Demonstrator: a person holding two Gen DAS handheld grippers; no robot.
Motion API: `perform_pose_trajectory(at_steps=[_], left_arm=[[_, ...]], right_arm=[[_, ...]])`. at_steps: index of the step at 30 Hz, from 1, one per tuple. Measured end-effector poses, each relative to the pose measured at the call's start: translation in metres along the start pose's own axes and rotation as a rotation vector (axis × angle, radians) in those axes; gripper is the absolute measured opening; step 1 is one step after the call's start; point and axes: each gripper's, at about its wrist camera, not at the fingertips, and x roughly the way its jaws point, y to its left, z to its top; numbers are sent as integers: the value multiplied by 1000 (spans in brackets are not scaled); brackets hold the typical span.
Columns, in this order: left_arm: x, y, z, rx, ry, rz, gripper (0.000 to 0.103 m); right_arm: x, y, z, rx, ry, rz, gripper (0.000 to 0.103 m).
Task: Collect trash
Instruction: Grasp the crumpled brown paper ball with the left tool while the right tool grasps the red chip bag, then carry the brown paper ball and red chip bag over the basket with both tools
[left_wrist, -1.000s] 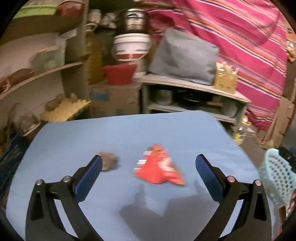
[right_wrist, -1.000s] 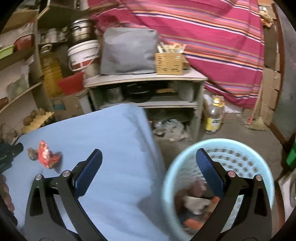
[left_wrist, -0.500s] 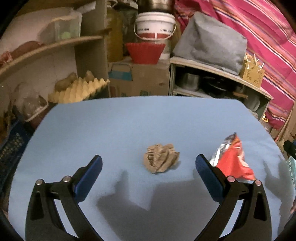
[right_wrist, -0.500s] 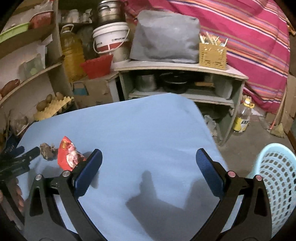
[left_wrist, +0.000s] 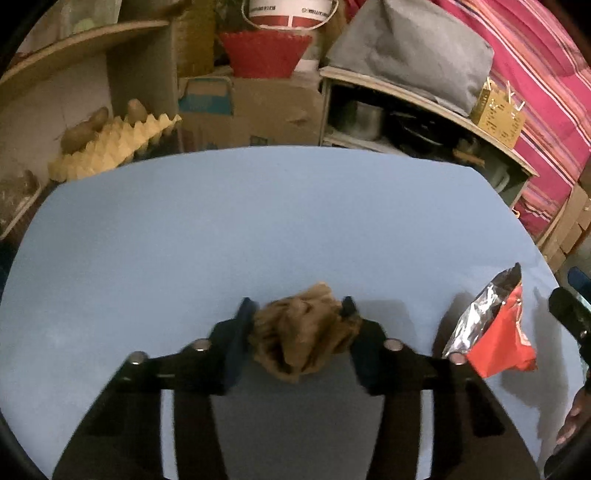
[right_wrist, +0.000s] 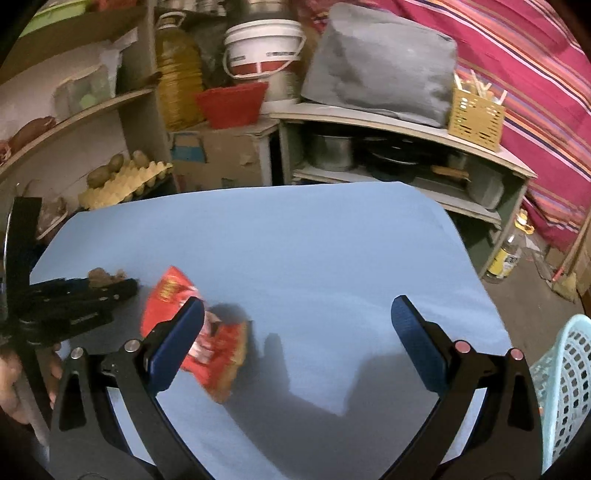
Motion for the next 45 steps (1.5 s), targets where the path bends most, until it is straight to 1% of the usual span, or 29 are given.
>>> perform_pose_trajectory(at_steps=[3,7,10,12,13,15,17,22,26,33,37,39,42,45], left_arm=[[-6,5,-4,2,-5,11,46],[-20,21,-10,-23,-12,24,46],[-36,36,-15,-51,-30,23,46],[-48,42,-18,-64,-50,29,46],[-52,44,-20,-70,-56,30,46],[-59,46,-24,-77,-61,28,46],[-63,45,-28,-74,-69,39,46],[-71,38,-33,-67,-84,70,46],[-78,28,-35,-65,-105,75,46],[-97,-9,-39,-6,-167,107,46],[-113,-30,-40,3,-198,103,46],[-122,-40,-40,13,-218,104,46],[-138,-61,-40,13,-253,82,46],[-150,-85,-42,28,-274,64,46]], right_arm=[[5,13,2,-12,6,17,99],[17,36,-1,-41,34,43,99],[27,52,-6,-88,72,28,98],[32,58,-10,-114,86,16,88],[34,60,-12,-120,99,19,75],[38,61,-14,-122,125,48,62],[38,62,-15,-120,121,64,48],[23,57,-14,-122,79,93,46],[7,44,-11,-108,59,85,45],[-33,9,-12,-66,17,56,45],[-64,-11,-15,-69,-26,33,46],[-77,-24,-18,-51,-38,31,45],[-99,-45,-23,-28,-55,27,46],[-122,-67,-33,-39,-72,-8,46]])
